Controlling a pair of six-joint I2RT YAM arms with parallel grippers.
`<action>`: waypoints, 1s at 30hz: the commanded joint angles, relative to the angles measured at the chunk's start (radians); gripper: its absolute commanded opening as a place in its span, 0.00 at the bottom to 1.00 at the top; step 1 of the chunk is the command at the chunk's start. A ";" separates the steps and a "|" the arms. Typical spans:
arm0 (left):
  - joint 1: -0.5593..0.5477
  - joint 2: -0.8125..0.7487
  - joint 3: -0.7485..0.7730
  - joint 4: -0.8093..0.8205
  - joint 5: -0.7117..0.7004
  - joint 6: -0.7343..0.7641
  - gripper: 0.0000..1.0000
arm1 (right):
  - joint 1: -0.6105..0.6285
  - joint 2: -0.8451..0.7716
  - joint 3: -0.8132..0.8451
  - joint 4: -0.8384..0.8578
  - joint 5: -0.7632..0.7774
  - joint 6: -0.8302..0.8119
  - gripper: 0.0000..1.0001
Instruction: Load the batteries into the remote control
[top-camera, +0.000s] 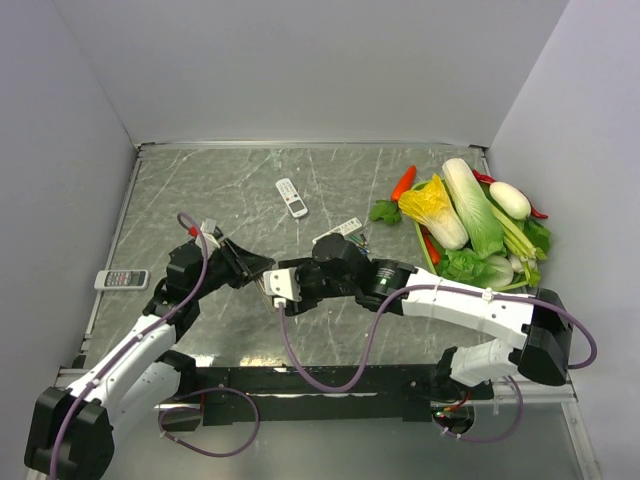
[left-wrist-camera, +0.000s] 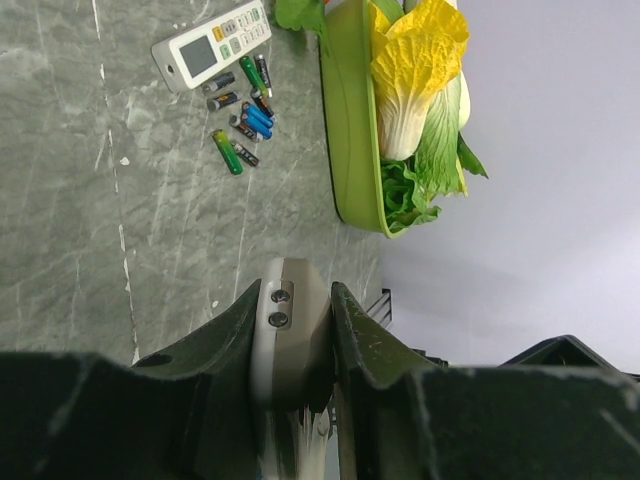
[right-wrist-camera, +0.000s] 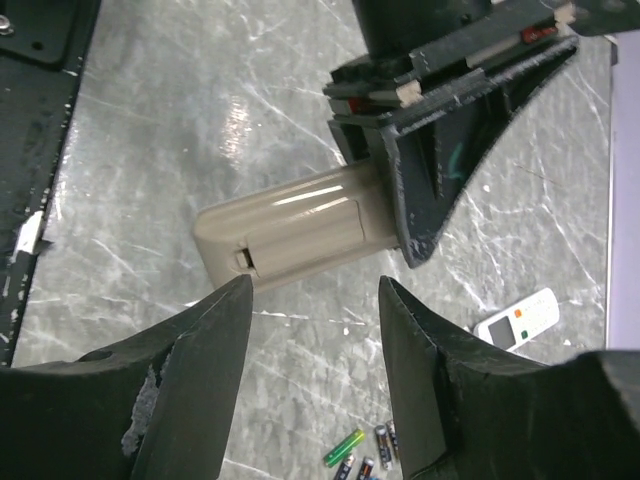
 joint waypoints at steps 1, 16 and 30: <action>0.000 -0.030 0.045 0.014 -0.002 0.002 0.01 | 0.022 0.044 0.075 -0.037 0.001 0.004 0.62; 0.000 -0.048 0.031 0.034 0.001 -0.021 0.01 | 0.042 0.118 0.145 -0.117 0.052 -0.022 0.66; 0.000 -0.068 0.031 0.038 0.007 -0.035 0.01 | 0.043 0.139 0.152 -0.102 0.086 -0.029 0.66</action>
